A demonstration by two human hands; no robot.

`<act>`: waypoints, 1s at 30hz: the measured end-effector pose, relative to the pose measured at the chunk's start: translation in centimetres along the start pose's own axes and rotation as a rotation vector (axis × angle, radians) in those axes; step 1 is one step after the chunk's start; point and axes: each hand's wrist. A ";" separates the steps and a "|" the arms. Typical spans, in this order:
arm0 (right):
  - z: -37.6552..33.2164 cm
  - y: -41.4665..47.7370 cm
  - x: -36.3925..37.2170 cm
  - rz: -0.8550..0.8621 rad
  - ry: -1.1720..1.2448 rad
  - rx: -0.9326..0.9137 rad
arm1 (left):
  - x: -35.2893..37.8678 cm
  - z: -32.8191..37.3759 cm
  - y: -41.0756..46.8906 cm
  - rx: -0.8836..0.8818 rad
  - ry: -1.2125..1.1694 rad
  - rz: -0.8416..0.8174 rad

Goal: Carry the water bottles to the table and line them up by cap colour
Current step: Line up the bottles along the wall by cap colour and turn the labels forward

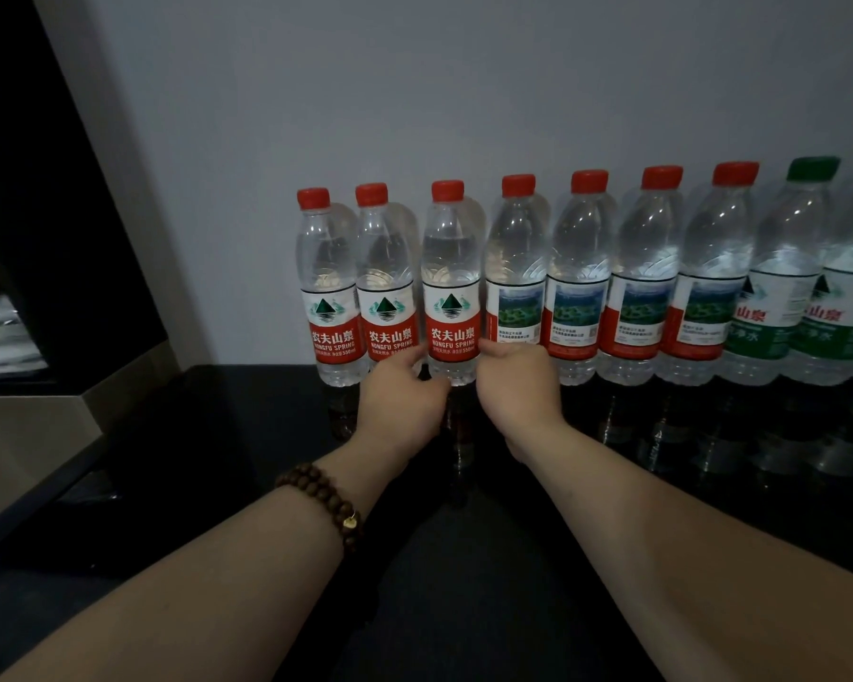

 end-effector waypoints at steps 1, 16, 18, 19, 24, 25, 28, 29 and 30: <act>0.1 0.0 0.0 -0.011 -0.008 0.002 | 0.1 0.0 0.1 -0.027 0.002 0.014; -0.2 -0.5 0.1 -0.077 -0.071 -0.016 | -0.3 0.4 0.1 -0.167 -0.062 0.075; -0.3 -0.5 0.0 -0.032 -0.045 -0.020 | -0.3 0.4 0.2 -0.169 -0.036 0.065; -0.5 -0.5 -0.1 0.014 -0.023 -0.020 | -0.3 0.4 0.3 -0.166 -0.019 0.052; -0.9 -0.2 -1.3 0.352 0.023 0.019 | 0.1 0.1 0.2 -0.097 0.033 -0.082; -1.0 -0.1 -1.4 0.398 0.014 0.043 | 0.1 0.1 0.2 -0.084 0.040 -0.100; -1.4 0.3 -2.1 0.449 0.012 0.143 | 0.1 0.3 -0.1 -0.051 0.080 -0.131; -1.4 0.4 -2.2 0.445 0.029 0.161 | -0.1 0.5 -0.3 -0.046 0.109 -0.144; -1.4 0.3 -2.3 0.436 0.054 0.171 | -0.2 0.7 -0.4 -0.046 0.138 -0.159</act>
Point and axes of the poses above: each hand's wrist, its own y-axis towards the middle knuckle, its own x-axis out of the palm, z = x × y, and after that the axes turned 14 degrees about z, right-handed
